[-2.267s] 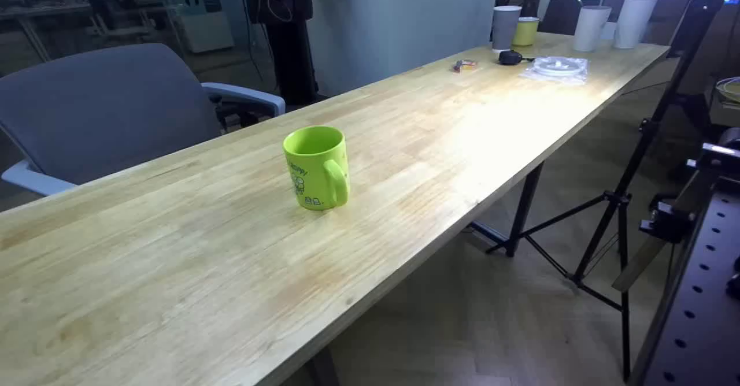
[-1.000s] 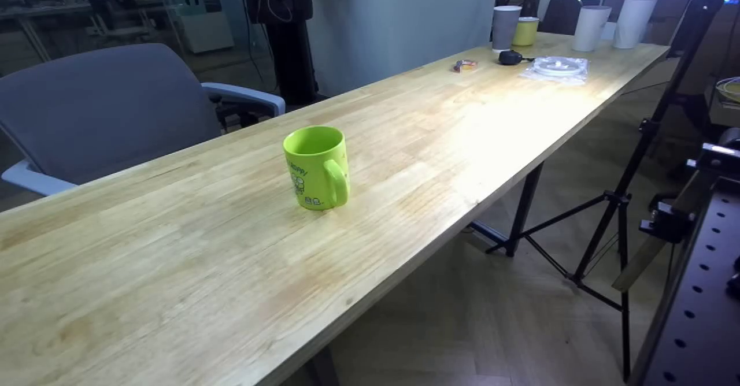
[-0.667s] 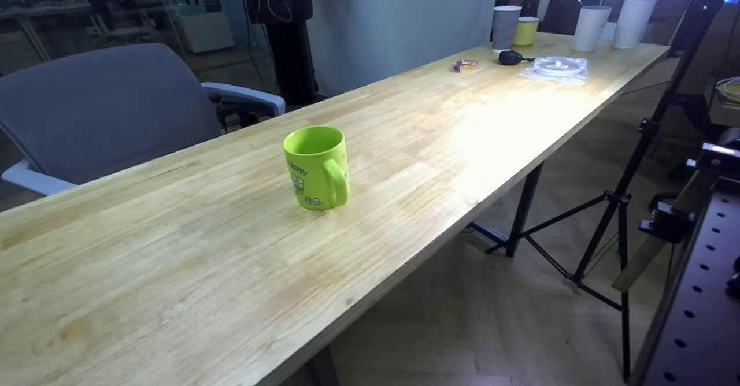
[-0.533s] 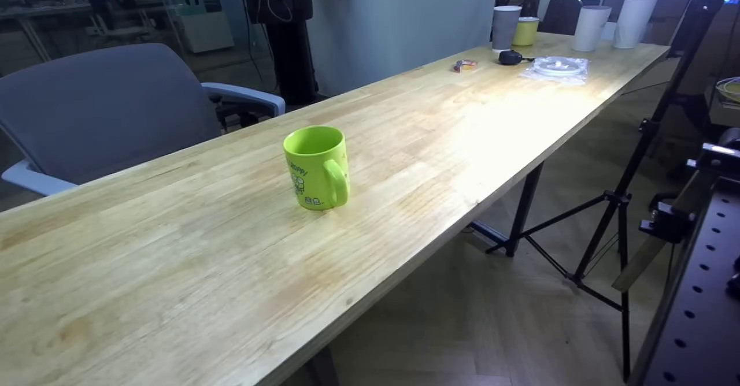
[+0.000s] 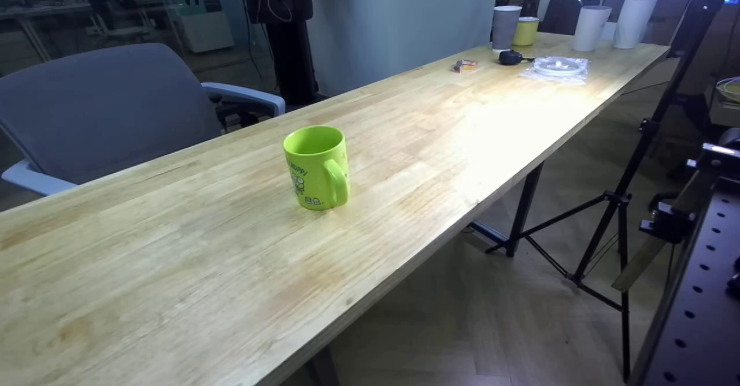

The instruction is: Move the green cup to the right

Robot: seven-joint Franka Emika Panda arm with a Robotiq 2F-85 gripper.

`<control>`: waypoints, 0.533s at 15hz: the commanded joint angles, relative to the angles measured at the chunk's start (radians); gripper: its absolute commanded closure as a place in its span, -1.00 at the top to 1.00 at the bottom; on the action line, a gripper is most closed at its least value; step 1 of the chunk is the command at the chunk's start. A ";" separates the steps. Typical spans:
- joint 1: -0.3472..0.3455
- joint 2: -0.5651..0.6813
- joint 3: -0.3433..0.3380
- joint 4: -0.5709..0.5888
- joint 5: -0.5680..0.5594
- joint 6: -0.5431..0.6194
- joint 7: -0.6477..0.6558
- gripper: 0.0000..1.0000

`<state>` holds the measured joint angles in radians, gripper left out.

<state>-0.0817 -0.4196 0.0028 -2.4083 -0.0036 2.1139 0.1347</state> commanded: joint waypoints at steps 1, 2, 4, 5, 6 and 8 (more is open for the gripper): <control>-0.008 0.104 -0.023 0.061 0.003 0.019 0.012 1.00; -0.014 0.129 -0.025 0.071 -0.007 0.028 0.021 1.00; -0.026 0.178 -0.030 0.095 -0.022 0.048 0.037 1.00; -0.030 0.201 -0.031 0.109 -0.031 0.058 0.045 1.00; -0.035 0.230 -0.032 0.126 -0.043 0.066 0.056 1.00; -0.040 0.289 -0.031 0.168 -0.073 0.082 0.087 1.00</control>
<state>-0.1177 -0.2234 -0.0275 -2.3281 -0.0360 2.1936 0.1568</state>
